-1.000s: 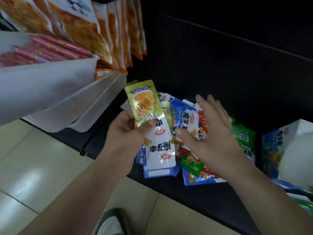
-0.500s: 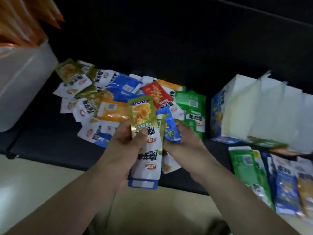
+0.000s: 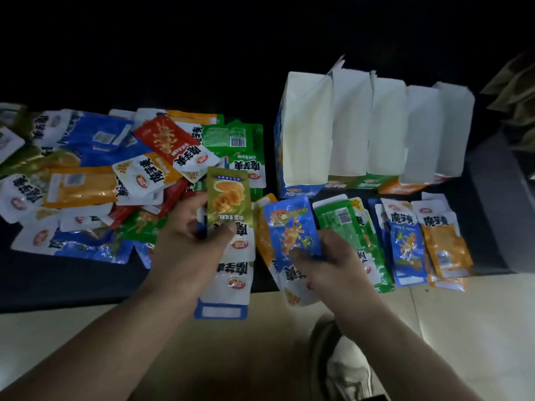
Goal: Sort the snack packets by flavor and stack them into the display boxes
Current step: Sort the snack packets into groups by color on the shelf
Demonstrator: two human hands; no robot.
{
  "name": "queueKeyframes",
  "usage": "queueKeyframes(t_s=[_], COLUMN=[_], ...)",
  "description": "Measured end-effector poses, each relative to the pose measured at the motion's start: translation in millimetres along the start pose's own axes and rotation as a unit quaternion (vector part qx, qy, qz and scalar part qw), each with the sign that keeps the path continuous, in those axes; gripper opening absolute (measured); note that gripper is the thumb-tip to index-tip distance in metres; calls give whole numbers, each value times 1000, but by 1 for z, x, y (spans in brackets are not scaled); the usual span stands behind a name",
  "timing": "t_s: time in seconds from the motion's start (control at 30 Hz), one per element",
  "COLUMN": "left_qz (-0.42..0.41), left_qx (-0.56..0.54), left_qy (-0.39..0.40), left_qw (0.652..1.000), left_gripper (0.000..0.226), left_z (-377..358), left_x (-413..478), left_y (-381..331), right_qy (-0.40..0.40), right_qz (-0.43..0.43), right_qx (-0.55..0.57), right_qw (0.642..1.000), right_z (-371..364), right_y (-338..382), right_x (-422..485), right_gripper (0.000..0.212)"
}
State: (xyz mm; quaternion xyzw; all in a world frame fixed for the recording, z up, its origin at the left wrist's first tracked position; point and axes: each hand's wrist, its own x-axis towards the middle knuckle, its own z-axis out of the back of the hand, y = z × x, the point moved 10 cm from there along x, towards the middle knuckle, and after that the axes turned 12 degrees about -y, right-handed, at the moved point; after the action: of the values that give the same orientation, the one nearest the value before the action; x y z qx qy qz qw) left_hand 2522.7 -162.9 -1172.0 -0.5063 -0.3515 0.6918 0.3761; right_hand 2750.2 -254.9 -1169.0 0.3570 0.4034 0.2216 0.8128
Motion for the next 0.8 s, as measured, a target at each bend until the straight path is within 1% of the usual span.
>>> queueKeyframes(t_s=[0.1,0.17,0.23,0.33,0.4,0.47,0.53,0.6,0.7,0.8], left_qz=[-43,-44,-22,41,65,63,54,54,54,16], left_qx=[10,-1,-1,-19,-31,-16,-5,-4,9,59], left_qy=[-19,-28,-33,19,53,70,77,78,56,19], left_qw=[999,999,999,999,996,995,996,995,997,998], left_gripper=[57,57,57,47,49,54,58,58,58,61], left_z=[-4,-1,0,-26,-46,-64,-79,-89,-97,-93], left_x=[0,0,-4,-23,-38,-48,-51,-53,-54,-50], left_y=[-12,-14,-9,4,5,-4,-10,-11,-4,2], right_qy=[-1,-29,-74,-110,-101,-91,-96,-106,-104,-67], right_qz=[-12,3,19,15,-20,-62,-82,-87,-80,-66], right_qx=[28,20,7,35,91,153,196,224,236,239], right_qw=[1000,999,997,993,991,982,973,965,963,966], right_z=[7,18,38,77,93,105,117,128,138,127], right_y=[-1,1,3,3,-5,-16,-27,-34,-41,-43], right_x=[2,4,10,17,17,15,15,17,20,19], right_gripper=[11,8,7,7,5,6,11,10,11,13])
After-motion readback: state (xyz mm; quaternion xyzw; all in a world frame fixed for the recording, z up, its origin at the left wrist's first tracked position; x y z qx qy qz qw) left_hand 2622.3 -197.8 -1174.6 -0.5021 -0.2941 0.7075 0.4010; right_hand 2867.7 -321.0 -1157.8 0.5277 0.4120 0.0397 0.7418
